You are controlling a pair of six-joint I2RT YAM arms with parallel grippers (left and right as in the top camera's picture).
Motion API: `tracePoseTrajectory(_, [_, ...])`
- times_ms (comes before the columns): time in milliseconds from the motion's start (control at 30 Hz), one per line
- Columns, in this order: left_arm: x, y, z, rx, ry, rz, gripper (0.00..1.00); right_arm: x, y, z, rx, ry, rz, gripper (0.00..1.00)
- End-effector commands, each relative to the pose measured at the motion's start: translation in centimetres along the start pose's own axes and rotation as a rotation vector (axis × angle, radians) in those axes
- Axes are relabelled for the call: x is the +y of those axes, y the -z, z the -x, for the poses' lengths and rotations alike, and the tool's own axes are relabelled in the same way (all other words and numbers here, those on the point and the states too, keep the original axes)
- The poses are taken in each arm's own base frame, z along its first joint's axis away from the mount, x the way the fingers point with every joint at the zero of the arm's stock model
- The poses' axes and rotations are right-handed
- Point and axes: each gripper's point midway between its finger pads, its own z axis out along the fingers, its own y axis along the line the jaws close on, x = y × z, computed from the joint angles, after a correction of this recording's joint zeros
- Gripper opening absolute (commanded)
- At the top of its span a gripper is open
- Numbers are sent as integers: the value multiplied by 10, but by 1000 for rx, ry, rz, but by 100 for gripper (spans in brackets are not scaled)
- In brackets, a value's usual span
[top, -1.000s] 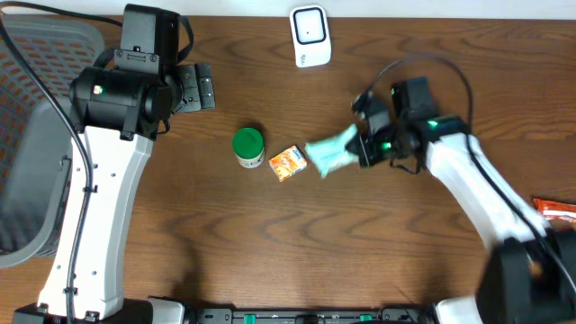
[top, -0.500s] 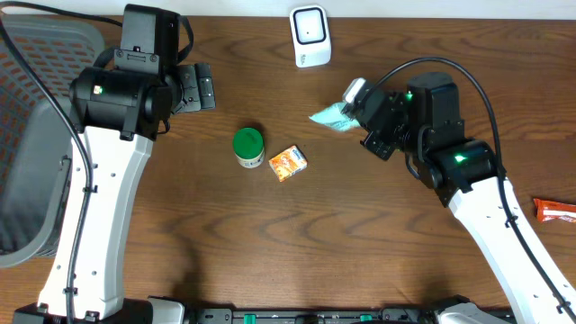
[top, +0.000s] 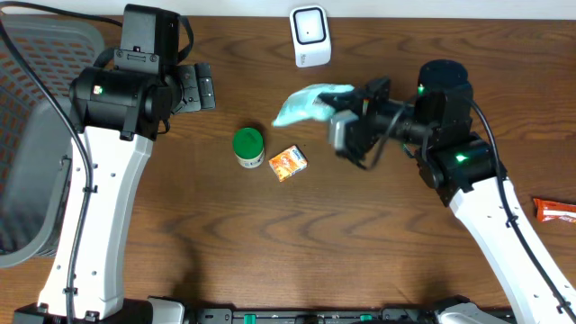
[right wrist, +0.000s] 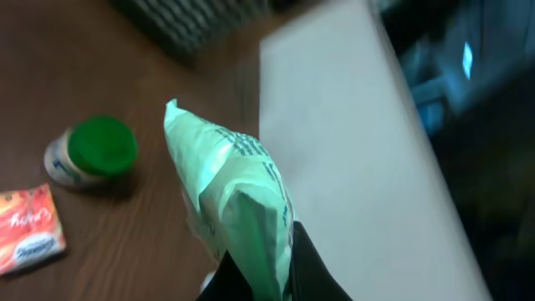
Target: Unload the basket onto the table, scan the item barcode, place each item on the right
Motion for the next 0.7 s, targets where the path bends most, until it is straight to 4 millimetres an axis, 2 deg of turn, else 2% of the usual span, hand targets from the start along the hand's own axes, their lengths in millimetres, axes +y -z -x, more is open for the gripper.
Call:
tracePoseTrajectory(0, [4, -1, 1, 0, 0, 19, 98, -3, 21, 42, -279, 224, -6, 1])
tracePoseTrajectory(100, [4, -1, 1, 0, 0, 19, 98, -5, 44, 47, -393, 288, -35, 1])
tracePoseTrajectory(267, [4, -1, 1, 0, 1, 19, 98, -13, 82, 42, -509, 340, -91, 1])
tracePoseTrajectory(667, [4, -1, 1, 0, 0, 19, 98, -20, 84, 38, -494, 421, -118, 1])
